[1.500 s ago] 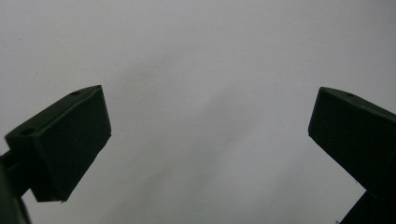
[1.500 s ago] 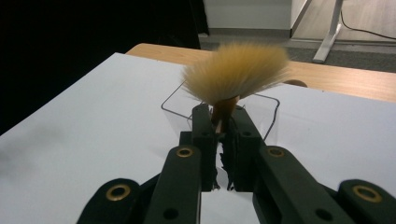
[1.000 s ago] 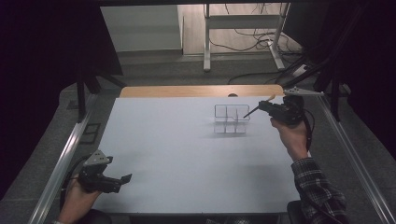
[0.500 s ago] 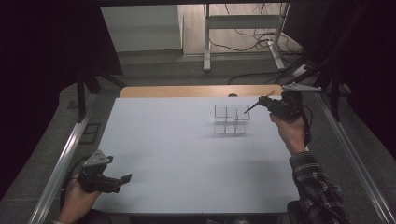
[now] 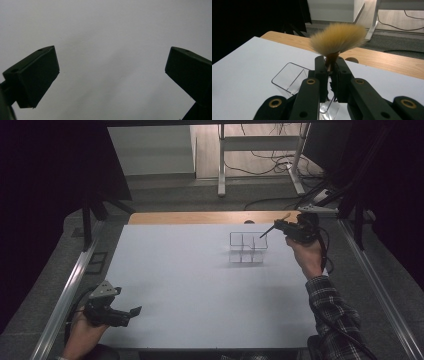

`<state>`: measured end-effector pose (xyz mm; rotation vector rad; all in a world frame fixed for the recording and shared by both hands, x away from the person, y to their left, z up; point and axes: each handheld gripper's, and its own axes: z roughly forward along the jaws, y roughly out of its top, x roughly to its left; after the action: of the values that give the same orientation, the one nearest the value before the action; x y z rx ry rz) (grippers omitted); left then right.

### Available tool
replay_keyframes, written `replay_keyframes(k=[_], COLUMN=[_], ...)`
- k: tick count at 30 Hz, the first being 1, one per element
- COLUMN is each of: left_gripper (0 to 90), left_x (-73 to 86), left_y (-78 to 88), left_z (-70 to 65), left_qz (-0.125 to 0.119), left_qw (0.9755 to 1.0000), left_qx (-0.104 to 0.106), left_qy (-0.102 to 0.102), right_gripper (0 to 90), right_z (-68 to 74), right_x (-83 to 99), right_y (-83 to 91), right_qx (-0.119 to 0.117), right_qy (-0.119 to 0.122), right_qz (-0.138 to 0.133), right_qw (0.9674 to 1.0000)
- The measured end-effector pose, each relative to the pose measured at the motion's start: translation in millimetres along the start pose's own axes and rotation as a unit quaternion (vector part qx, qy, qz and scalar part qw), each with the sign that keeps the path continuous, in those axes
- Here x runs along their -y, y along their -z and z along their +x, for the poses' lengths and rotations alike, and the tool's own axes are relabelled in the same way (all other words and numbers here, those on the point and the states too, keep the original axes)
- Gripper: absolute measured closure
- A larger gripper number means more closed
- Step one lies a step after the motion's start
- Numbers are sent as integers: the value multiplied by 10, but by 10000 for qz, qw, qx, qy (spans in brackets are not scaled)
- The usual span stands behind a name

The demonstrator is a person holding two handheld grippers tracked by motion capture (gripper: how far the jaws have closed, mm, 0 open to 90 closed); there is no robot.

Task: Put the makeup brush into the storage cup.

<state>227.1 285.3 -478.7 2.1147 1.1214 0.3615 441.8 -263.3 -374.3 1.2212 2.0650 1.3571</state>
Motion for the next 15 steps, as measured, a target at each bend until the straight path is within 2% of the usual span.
replay_keyframes(k=[15], left_gripper=[0], left_x=[-2], left_y=[-1], left_z=[-2], left_qz=[-7], left_qw=[10000], left_qx=[2], left_qy=[-15], right_gripper=[835], right_z=[-19], right_x=[133], right_y=[-172], right_qx=[2], right_qy=[-61], right_qz=[77], right_qw=[10000])
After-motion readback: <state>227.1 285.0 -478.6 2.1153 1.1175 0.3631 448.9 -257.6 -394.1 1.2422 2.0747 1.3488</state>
